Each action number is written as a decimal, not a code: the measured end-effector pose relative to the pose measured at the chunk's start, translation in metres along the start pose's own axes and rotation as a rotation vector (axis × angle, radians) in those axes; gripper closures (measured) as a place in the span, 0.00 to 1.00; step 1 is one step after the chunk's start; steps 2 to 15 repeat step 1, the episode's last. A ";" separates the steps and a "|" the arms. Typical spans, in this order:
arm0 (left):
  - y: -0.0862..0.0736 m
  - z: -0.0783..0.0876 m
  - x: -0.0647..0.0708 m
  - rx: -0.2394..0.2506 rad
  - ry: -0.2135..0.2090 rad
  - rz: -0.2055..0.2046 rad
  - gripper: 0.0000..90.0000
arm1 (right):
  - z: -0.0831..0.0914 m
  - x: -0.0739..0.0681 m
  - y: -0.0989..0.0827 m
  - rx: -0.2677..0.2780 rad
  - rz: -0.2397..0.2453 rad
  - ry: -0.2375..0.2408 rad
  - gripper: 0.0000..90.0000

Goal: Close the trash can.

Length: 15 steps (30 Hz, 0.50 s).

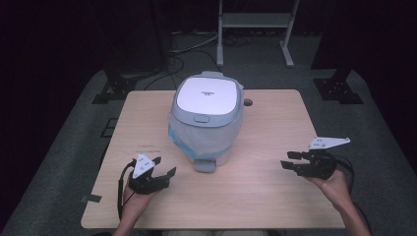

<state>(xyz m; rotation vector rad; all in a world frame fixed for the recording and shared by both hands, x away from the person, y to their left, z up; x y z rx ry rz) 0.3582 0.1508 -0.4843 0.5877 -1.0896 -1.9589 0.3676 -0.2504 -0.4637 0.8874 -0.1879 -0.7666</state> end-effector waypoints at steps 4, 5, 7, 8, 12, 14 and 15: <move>-0.002 -0.001 0.001 -0.005 -0.005 -0.003 0.34 | 0.000 -0.001 -0.002 -0.002 0.004 -0.002 0.51; -0.002 -0.001 0.001 -0.005 -0.005 -0.003 0.34 | 0.000 -0.001 -0.002 -0.002 0.004 -0.002 0.51; -0.002 -0.001 0.001 -0.005 -0.005 -0.003 0.34 | 0.000 -0.001 -0.002 -0.002 0.004 -0.002 0.51; -0.002 -0.001 0.001 -0.005 -0.005 -0.003 0.34 | 0.000 -0.001 -0.002 -0.002 0.004 -0.002 0.51; -0.002 -0.001 0.001 -0.005 -0.005 -0.003 0.34 | 0.000 -0.001 -0.002 -0.002 0.004 -0.002 0.51; -0.002 -0.001 0.001 -0.005 -0.005 -0.003 0.34 | 0.000 -0.001 -0.002 -0.002 0.004 -0.002 0.51; -0.002 -0.001 0.001 -0.005 -0.005 -0.003 0.34 | 0.000 -0.001 -0.002 -0.002 0.004 -0.002 0.51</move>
Point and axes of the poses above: each handheld gripper's, and its own axes: z roughly backward along the jaws, y roughly out of its top, x roughly to its right, the point moved 10 cm from there along -z, roughly forward along the jaws, and after that the axes turned 4 degrees about -x, right-handed, at the moved point
